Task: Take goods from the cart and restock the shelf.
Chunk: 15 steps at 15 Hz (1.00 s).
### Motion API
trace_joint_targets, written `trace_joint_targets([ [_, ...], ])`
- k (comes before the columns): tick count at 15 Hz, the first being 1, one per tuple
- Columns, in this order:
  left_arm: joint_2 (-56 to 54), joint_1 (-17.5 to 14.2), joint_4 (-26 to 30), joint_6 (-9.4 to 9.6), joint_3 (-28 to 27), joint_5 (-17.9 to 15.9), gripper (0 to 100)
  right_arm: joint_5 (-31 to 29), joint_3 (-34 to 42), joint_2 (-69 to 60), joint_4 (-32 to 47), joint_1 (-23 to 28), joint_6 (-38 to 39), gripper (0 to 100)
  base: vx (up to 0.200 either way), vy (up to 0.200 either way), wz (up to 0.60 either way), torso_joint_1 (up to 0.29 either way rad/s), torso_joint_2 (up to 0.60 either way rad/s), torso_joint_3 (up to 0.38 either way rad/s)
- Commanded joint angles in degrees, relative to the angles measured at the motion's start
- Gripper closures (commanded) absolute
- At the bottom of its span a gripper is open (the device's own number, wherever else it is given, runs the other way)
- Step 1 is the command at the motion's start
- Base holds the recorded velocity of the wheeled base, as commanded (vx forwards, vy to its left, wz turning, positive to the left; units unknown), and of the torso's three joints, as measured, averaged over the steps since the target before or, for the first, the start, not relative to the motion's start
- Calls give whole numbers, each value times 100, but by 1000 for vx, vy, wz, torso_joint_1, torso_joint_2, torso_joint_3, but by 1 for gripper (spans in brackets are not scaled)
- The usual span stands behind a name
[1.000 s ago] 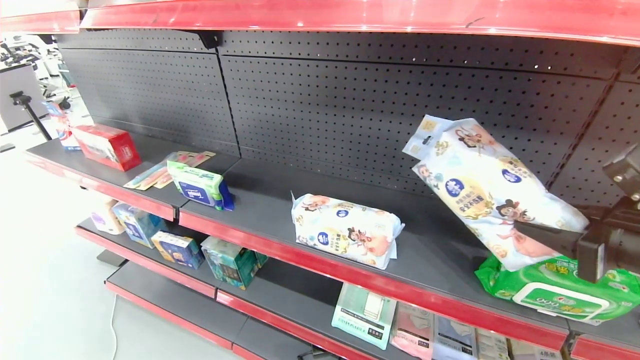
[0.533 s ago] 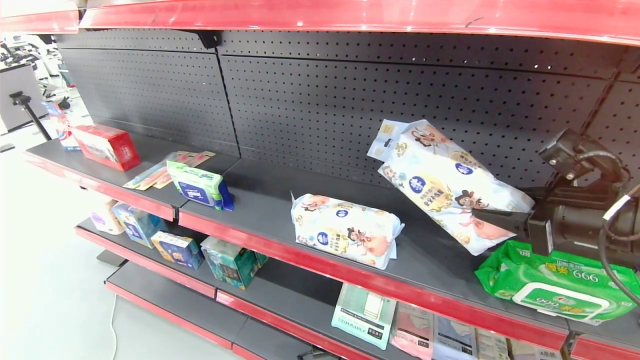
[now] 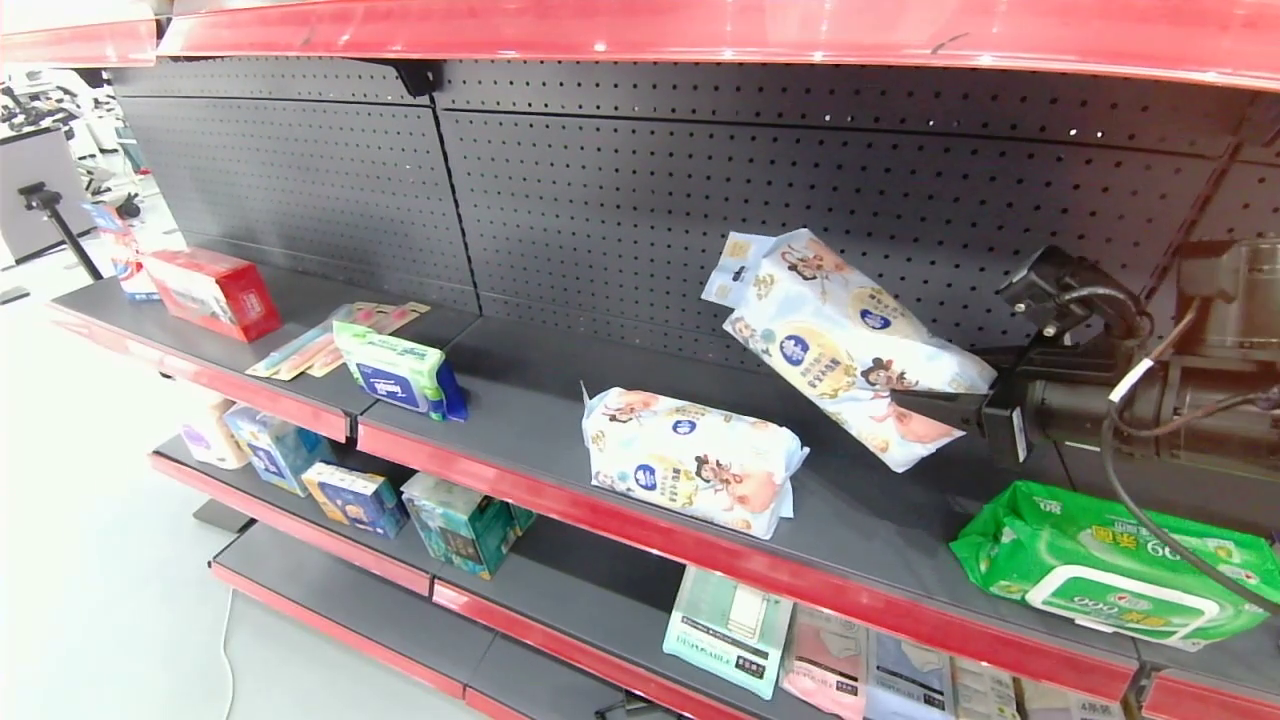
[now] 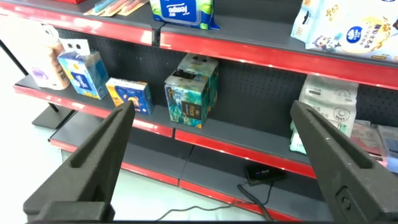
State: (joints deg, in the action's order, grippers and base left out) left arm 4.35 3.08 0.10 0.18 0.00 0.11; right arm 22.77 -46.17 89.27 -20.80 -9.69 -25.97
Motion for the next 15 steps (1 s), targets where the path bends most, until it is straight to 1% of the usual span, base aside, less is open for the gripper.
trace_joint_targets([
  [1, 13, -1, -1, -1, 0, -2, 0, 17, -68, 240, -47, -15, 4, 100, 0, 0, 0, 0, 0, 0],
  [5, 13, -1, -1, -1, 0, -2, 0, 8, -50, 565, -575, -24, 48, 100, 0, 0, 0, 0, 0, 0],
  [10, 13, -1, -1, -1, 0, 7, 0, 17, -297, 811, -610, -86, -40, 100, 0, 0, 0, 0, 0, 0],
  [13, 13, -1, -1, -1, 0, 7, 0, 34, -762, 1224, -610, -77, -154, 100, 0, 0, 0, 0, 0, 0],
  [15, 13, -1, -1, -1, 0, -2, 0, 52, -868, 1338, -610, -77, -269, 100, 0, 0, 0, 0, 0, 0],
])
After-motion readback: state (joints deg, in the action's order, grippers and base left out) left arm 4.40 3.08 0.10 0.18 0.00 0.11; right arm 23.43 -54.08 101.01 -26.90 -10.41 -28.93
